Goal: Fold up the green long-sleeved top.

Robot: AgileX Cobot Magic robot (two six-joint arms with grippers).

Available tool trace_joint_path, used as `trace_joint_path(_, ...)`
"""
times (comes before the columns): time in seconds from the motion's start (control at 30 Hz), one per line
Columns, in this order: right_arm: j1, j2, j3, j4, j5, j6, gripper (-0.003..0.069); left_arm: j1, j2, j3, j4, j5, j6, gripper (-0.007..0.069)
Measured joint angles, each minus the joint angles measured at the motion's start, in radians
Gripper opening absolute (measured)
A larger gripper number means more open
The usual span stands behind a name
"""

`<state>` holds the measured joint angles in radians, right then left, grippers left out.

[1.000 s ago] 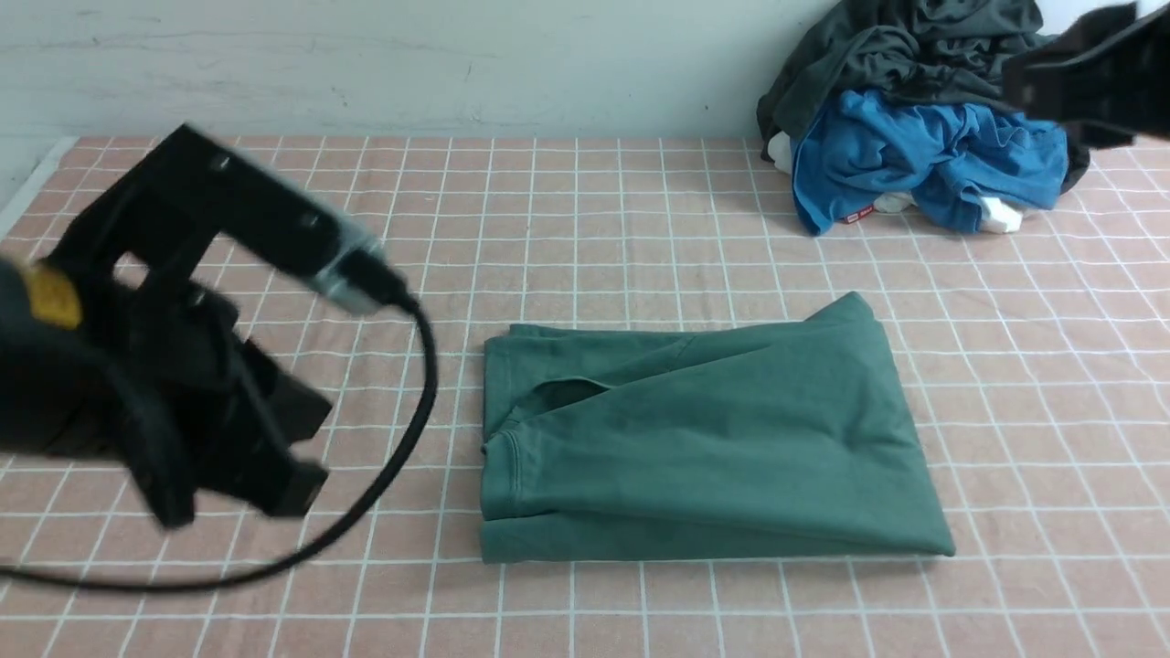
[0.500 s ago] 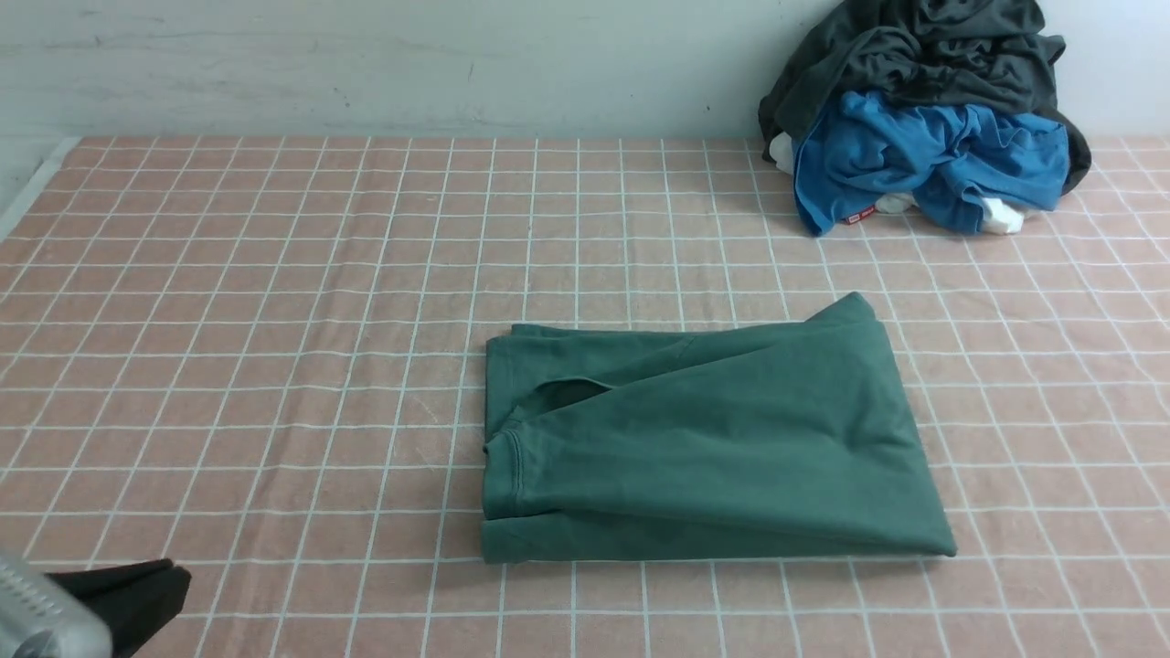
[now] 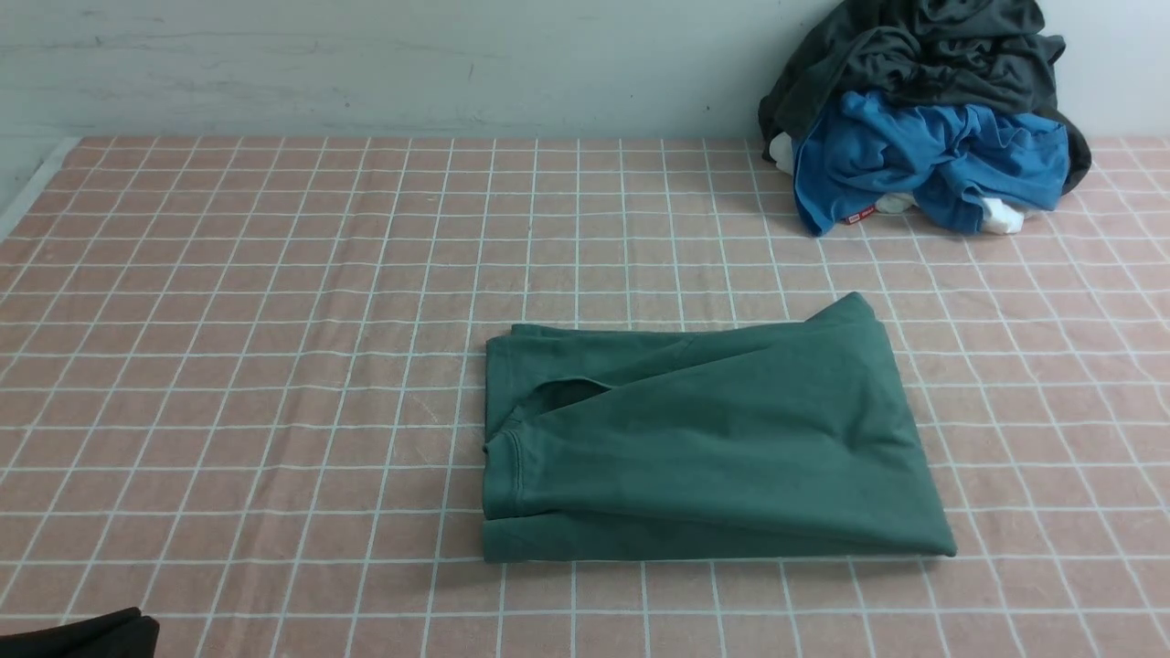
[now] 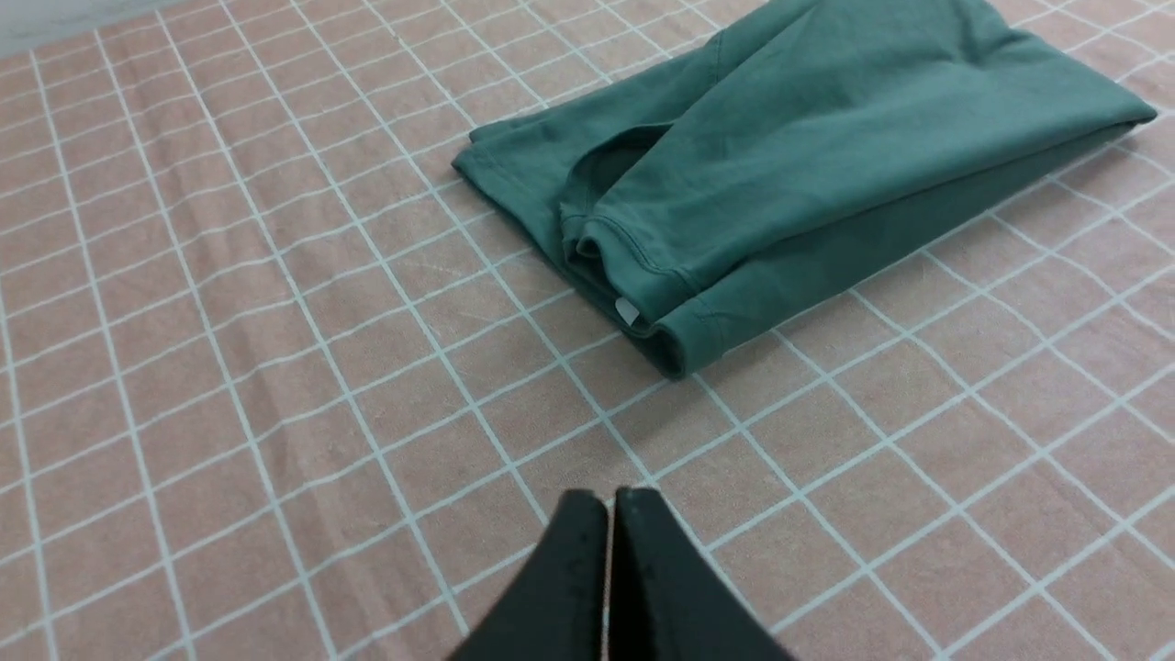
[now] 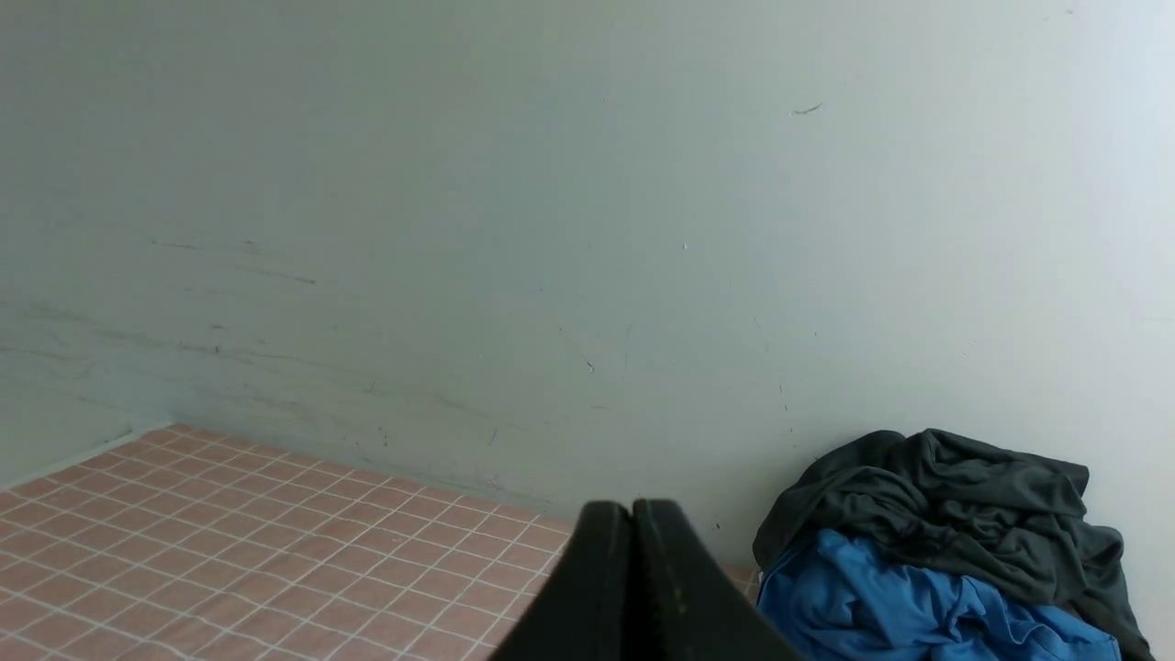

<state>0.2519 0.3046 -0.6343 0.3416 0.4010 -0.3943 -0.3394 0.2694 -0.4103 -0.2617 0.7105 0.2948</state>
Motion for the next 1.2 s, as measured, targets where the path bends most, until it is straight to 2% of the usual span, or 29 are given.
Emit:
trace_joint_path(1.0, 0.0, -0.001, 0.004, 0.02, 0.01, -0.001, -0.0014, 0.0, 0.0, 0.0, 0.0, 0.003, 0.0, -0.0007)
trace_joint_path(1.13, -0.021, -0.002, 0.056, -0.034, -0.015, 0.024, -0.0014, 0.0, 0.0, 0.0, 0.0, 0.003, 0.0, -0.0007)
trace_joint_path(1.2, -0.055, -0.015, 0.145, -0.112, -0.04, 0.098, -0.0014, 0.0, 0.0, 0.0, 0.0, 0.003, 0.0, -0.0007)
